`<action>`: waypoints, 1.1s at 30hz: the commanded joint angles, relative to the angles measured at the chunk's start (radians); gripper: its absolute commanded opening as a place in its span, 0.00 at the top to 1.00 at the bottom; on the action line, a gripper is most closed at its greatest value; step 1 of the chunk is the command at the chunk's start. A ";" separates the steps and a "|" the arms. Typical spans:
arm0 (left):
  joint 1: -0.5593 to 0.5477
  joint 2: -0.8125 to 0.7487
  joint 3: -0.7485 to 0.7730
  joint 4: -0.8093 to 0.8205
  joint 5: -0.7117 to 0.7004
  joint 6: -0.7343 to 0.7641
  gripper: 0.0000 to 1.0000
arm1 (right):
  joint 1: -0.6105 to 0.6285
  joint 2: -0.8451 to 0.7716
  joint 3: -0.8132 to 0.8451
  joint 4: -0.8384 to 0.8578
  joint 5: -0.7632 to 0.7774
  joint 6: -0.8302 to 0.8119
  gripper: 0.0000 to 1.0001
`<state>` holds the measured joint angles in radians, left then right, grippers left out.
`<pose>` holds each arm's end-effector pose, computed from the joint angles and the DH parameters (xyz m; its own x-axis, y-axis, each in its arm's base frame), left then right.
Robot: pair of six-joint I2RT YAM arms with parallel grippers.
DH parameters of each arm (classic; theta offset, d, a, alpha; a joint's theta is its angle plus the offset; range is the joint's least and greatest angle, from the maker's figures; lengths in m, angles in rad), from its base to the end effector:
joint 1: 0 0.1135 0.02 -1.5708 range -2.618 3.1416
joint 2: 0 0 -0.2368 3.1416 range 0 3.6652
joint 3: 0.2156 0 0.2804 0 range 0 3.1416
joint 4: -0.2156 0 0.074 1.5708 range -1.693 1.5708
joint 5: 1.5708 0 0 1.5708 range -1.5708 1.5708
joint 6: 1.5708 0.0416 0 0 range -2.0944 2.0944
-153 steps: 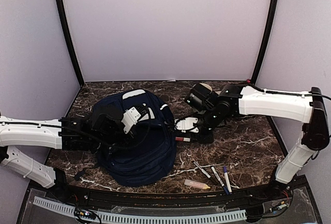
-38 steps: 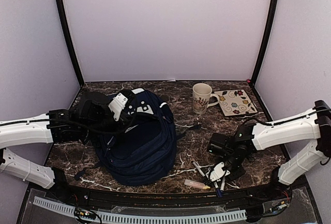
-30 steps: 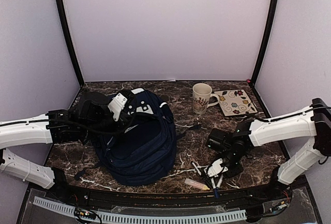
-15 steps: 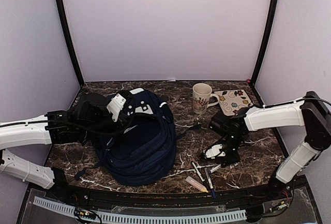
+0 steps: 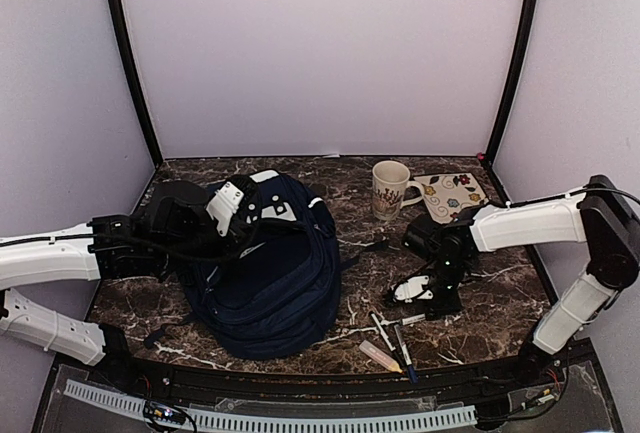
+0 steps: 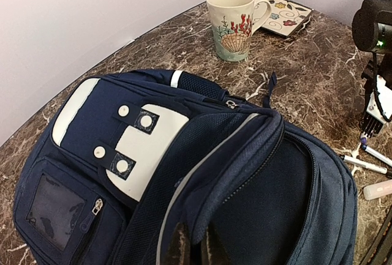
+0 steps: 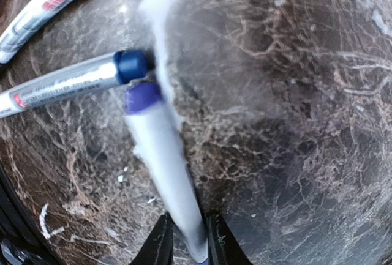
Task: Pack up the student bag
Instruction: Pick up the pen from the center of the board, then place the pen in the upper front pocket of the bag.
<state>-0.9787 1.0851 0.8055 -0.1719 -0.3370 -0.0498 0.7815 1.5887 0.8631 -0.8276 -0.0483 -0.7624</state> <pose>0.1739 -0.2339 0.2556 -0.2739 0.3231 -0.9059 0.6042 0.7906 0.0993 0.1910 0.1923 0.0978 -0.0270 -0.9986 -0.0461 -0.9994 0.0260 0.0228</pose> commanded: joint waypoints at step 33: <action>0.026 -0.038 0.024 0.129 0.035 -0.016 1.00 | 0.503 0.338 0.840 0.196 0.387 -0.110 0.96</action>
<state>-0.9642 1.0866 0.8013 -0.1513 -0.2985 -0.0494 1.2640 1.8763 1.6485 -0.7662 0.2245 -0.8085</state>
